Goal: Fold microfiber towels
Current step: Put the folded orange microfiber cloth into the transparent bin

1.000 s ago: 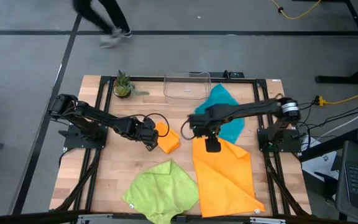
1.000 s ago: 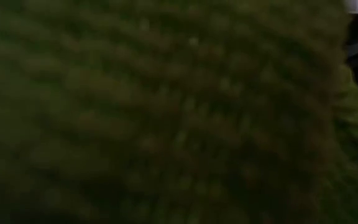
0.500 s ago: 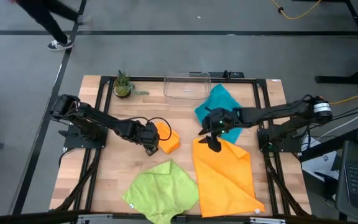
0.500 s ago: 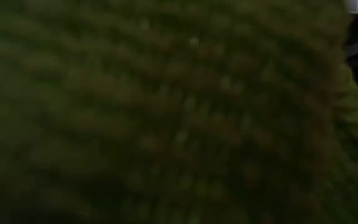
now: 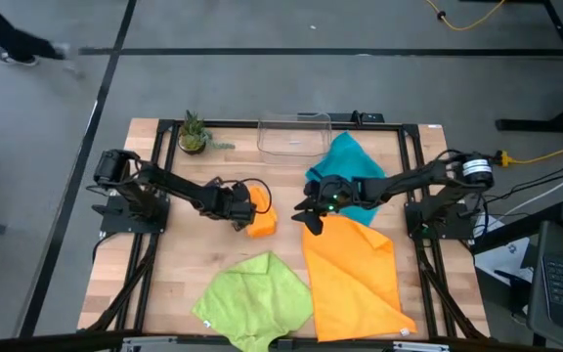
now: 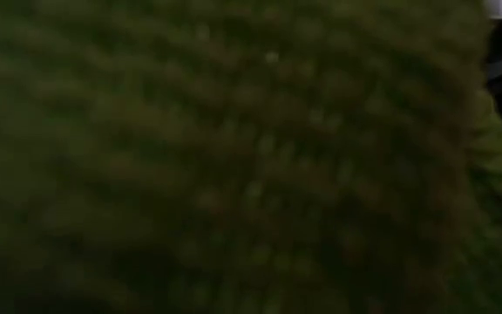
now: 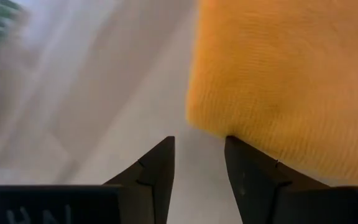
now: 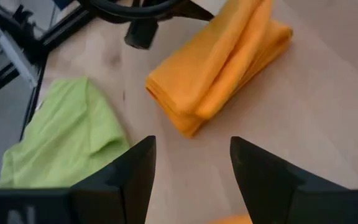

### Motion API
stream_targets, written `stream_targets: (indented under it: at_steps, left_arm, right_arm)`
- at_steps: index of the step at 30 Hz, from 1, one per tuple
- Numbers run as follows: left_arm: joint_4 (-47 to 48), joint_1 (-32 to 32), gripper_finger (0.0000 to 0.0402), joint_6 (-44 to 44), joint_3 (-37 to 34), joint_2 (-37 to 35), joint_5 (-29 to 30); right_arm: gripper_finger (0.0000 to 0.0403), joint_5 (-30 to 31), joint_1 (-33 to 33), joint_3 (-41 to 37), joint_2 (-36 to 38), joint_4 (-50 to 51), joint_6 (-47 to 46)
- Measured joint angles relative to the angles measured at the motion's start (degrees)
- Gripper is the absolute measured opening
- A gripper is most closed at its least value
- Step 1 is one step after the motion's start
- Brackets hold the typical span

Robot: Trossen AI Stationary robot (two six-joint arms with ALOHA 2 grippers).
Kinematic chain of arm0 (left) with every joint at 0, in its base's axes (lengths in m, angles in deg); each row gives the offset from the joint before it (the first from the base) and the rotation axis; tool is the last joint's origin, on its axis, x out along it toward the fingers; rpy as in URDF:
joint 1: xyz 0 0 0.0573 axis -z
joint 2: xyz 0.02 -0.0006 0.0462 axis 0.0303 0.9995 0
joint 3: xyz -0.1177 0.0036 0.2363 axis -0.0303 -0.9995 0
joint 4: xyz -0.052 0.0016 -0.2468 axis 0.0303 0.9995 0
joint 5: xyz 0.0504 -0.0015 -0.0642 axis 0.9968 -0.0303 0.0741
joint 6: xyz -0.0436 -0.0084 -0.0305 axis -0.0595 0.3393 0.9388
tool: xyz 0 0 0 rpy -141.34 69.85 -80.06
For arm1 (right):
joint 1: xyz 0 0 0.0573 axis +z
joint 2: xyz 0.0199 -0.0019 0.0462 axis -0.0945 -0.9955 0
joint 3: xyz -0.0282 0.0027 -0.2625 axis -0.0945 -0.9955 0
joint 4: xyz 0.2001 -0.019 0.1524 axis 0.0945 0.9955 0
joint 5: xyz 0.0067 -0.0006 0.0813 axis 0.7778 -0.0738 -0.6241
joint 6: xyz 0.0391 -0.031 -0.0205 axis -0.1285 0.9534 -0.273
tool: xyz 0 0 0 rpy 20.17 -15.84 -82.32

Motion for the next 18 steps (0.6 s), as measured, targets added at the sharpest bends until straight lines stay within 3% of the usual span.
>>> stream_targets:
  at_steps: [7, 11, 18]
  left_arm:
    - [0.22, -1.8, 0.0135, -0.02, 0.0, -0.17, 3.64]
    - [0.19, -0.73, 0.0135, 0.11, 0.0, -0.17, 2.28]
    - [0.19, 0.82, 0.0135, 1.97, 0.0, -0.21, 1.72]
  right_arm:
    - [0.0209, 0.83, -0.39, 0.09, -4.05, -9.34, -0.36]
    - [0.0213, 0.63, -0.86, 0.09, -4.76, -9.58, -7.59]
    - [0.0261, 0.79, -2.39, 0.09, -8.01, -10.35, -11.47]
